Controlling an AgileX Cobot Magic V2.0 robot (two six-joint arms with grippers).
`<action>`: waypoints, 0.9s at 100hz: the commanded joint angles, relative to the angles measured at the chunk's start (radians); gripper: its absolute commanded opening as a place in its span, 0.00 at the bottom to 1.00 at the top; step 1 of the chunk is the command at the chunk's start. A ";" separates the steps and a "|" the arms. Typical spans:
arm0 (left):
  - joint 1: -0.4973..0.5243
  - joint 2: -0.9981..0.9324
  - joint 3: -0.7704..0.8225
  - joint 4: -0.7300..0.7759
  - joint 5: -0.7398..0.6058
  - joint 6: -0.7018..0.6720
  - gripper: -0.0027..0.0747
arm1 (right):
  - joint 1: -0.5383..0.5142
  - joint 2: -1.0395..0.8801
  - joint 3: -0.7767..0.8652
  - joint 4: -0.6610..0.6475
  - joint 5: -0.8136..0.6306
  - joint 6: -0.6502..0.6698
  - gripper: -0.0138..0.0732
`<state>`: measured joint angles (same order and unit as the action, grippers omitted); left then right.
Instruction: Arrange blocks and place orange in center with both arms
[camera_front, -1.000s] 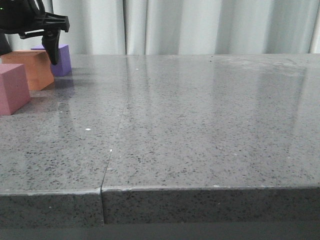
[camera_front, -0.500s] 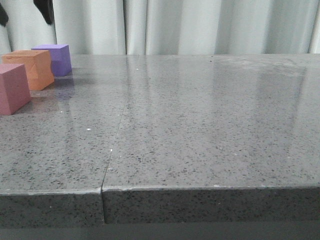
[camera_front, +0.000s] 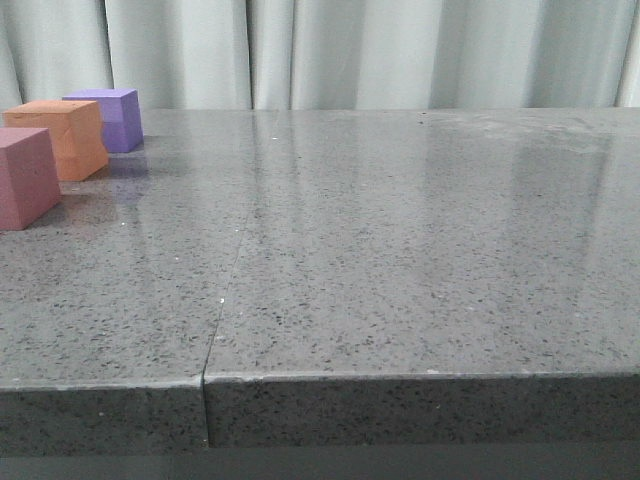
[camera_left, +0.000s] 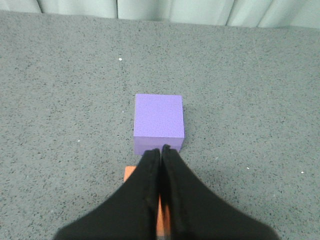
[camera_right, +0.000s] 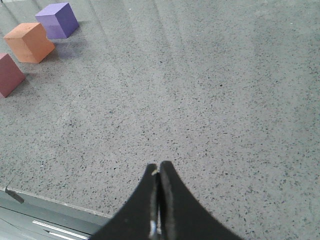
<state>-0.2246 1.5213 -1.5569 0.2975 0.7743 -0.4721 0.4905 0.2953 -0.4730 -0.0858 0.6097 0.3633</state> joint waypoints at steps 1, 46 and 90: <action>0.003 -0.087 0.012 0.017 -0.077 0.001 0.01 | -0.002 0.008 -0.025 -0.016 -0.077 -0.006 0.08; 0.003 -0.404 0.374 0.014 -0.258 0.001 0.01 | -0.002 0.008 -0.025 -0.016 -0.077 -0.006 0.08; 0.003 -0.721 0.697 -0.035 -0.301 0.001 0.01 | -0.002 0.008 -0.025 -0.016 -0.077 -0.006 0.08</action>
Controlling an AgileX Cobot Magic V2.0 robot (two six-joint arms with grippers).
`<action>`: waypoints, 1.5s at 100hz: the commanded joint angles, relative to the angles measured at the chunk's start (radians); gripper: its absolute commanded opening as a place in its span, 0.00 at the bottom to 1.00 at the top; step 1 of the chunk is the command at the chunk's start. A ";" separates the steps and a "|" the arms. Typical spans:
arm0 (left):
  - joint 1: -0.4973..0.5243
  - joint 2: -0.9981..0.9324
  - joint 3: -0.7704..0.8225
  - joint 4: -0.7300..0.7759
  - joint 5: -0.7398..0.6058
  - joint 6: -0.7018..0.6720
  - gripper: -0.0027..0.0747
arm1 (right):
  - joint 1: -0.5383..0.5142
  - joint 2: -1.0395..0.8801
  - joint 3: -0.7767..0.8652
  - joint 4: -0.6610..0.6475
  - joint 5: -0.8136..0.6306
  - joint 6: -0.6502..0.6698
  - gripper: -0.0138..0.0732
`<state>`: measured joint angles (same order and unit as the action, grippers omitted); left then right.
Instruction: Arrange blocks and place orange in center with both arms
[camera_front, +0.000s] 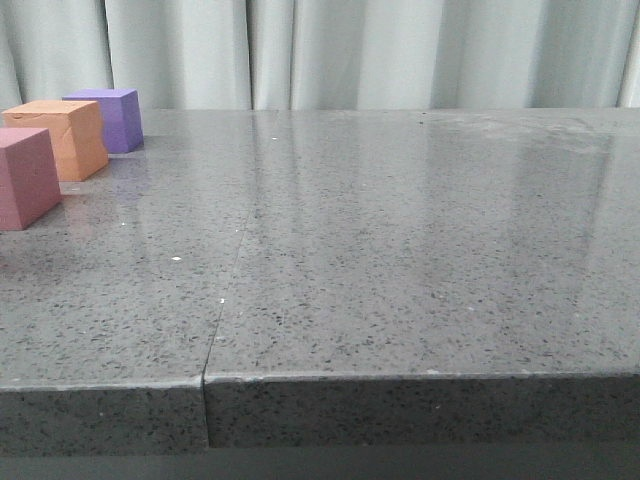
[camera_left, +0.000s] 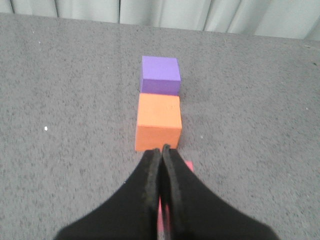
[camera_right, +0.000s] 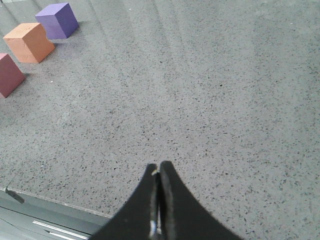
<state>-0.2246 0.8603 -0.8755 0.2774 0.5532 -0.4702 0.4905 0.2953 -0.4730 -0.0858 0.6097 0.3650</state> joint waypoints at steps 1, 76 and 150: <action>0.003 -0.064 0.020 -0.017 -0.082 -0.001 0.01 | -0.002 0.008 -0.025 -0.016 -0.077 -0.008 0.08; 0.005 -0.388 0.406 0.032 -0.193 0.011 0.01 | -0.002 0.008 -0.025 -0.016 -0.077 -0.008 0.08; 0.235 -0.779 0.791 -0.220 -0.540 0.454 0.01 | -0.002 0.008 -0.025 -0.016 -0.077 -0.008 0.08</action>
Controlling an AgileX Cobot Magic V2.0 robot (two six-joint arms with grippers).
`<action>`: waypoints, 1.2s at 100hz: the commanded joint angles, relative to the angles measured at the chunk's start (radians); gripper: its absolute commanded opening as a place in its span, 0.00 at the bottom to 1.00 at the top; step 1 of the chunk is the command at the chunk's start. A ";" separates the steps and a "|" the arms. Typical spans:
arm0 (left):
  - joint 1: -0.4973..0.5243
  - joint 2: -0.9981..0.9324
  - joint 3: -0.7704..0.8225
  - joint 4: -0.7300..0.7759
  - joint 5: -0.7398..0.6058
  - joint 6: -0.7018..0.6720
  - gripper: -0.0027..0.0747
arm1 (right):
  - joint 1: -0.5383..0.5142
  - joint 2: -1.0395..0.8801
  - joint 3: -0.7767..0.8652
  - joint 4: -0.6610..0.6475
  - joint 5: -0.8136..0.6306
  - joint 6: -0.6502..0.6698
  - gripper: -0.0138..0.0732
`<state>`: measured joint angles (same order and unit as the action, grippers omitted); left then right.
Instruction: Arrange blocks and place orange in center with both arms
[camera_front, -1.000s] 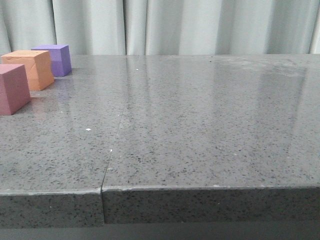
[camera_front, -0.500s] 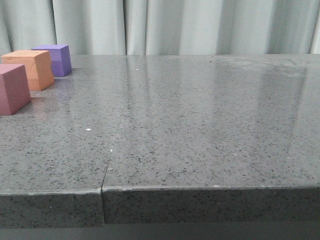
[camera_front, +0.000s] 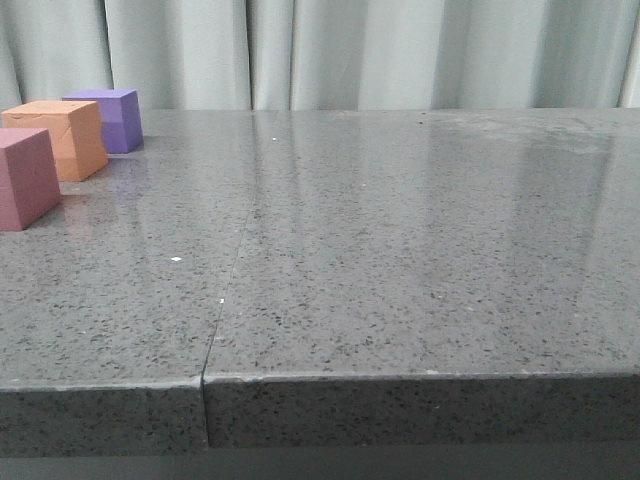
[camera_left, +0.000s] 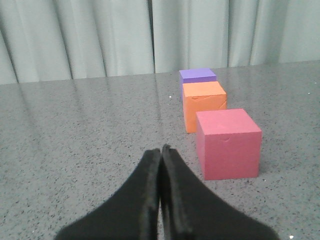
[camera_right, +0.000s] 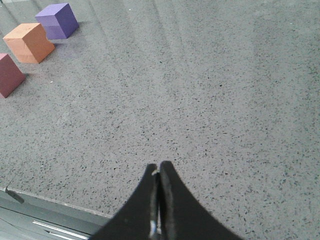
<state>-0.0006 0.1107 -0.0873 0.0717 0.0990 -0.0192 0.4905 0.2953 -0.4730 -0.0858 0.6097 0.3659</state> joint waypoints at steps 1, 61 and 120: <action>0.012 -0.034 0.010 -0.014 -0.085 0.002 0.01 | -0.002 0.008 -0.025 -0.016 -0.077 -0.009 0.08; 0.014 -0.145 0.127 -0.036 -0.137 -0.010 0.01 | -0.002 0.008 -0.025 -0.017 -0.078 -0.009 0.08; 0.014 -0.145 0.127 -0.036 -0.137 -0.010 0.01 | -0.002 0.008 -0.025 -0.017 -0.078 -0.009 0.08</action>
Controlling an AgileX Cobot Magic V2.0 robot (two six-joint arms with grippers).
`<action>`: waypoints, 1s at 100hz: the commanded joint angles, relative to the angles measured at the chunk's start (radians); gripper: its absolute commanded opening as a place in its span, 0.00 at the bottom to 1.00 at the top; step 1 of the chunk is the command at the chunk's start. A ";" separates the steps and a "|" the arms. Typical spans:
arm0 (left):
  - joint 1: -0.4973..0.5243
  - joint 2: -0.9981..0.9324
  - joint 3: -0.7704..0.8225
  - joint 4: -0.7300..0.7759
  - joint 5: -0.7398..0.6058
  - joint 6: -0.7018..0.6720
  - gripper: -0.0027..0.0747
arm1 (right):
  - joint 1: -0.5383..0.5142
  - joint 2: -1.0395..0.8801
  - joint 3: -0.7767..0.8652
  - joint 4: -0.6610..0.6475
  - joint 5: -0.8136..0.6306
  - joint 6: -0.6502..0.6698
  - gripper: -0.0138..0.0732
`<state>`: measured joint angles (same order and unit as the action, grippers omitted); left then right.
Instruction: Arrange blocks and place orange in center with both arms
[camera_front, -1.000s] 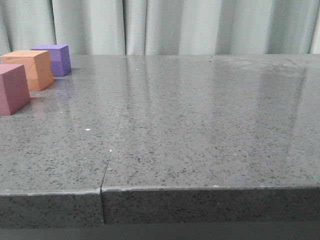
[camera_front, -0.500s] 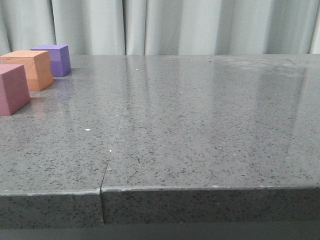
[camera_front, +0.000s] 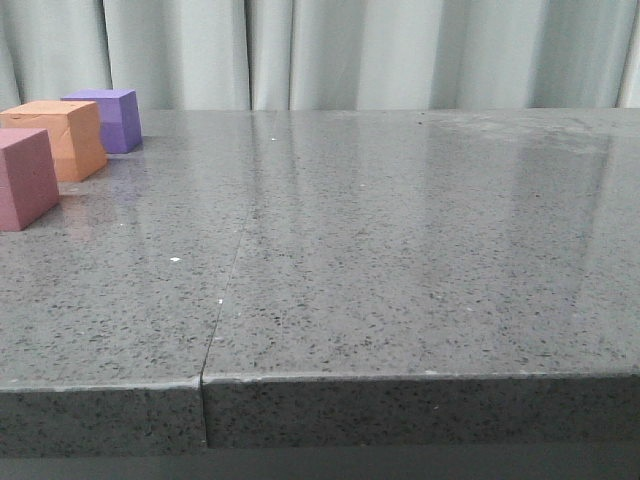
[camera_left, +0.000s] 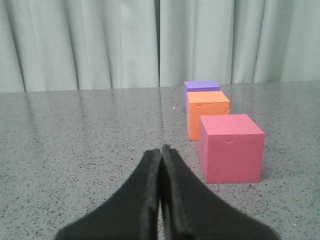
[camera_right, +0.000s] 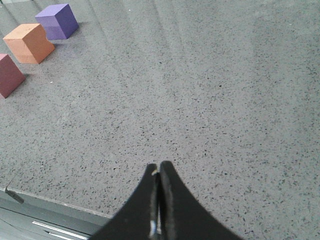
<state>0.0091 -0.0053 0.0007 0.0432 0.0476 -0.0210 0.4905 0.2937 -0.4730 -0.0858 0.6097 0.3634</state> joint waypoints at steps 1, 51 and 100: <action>0.004 -0.028 0.039 -0.008 -0.086 -0.008 0.01 | -0.002 0.010 -0.025 -0.017 -0.078 -0.006 0.08; 0.004 -0.028 0.039 -0.008 -0.086 -0.008 0.01 | -0.012 0.010 -0.024 -0.030 -0.077 -0.006 0.08; 0.004 -0.028 0.039 -0.008 -0.086 -0.008 0.01 | -0.346 -0.062 0.234 0.110 -0.523 -0.241 0.08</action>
<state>0.0091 -0.0053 0.0007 0.0432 0.0451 -0.0225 0.1943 0.2501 -0.2686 0.0088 0.2847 0.1574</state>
